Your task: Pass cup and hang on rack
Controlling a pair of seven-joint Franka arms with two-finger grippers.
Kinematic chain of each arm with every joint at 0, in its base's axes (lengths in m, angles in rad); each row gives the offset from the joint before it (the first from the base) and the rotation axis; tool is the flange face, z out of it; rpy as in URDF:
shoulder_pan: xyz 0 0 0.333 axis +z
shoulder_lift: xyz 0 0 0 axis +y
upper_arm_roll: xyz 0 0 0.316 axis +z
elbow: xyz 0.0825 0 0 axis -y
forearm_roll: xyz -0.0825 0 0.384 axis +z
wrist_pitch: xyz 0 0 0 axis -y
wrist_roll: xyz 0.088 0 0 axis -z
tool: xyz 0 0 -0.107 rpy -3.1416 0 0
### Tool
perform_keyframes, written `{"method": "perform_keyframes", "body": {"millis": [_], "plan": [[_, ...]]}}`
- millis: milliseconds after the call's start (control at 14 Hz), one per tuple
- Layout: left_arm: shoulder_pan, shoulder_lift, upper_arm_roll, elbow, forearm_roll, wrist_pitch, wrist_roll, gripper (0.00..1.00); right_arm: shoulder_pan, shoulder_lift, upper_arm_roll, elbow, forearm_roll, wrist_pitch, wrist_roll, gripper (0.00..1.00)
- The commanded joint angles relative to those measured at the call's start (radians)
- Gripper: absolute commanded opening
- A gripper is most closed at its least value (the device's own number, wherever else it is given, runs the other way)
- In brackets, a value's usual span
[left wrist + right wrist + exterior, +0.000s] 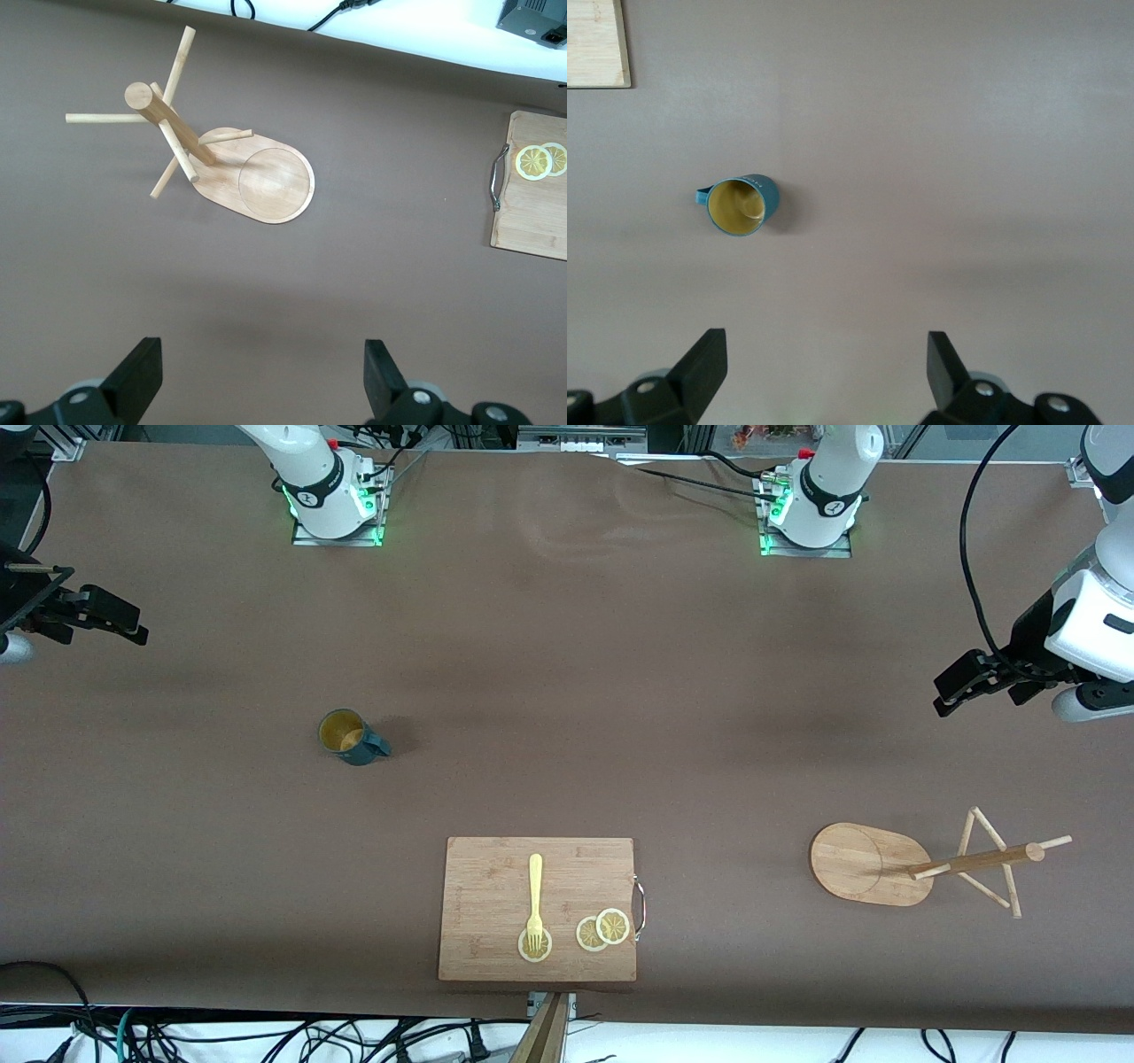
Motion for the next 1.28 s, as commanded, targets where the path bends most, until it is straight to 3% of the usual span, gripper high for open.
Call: {"method": "perform_keyframes", "body": {"millis": [0, 1211], "plan": [[0.0, 0.003, -0.001, 0.023, 0.002, -0.018, 0.005, 1.0, 0.015, 0.009, -0.009, 0.025, -0.012, -0.018, 0.001, 1.0], [0.0, 0.003, -0.001, 0.025, 0.002, -0.018, 0.005, 1.0, 0.016, 0.009, -0.008, 0.022, -0.035, -0.019, 0.004, 1.0]]}}
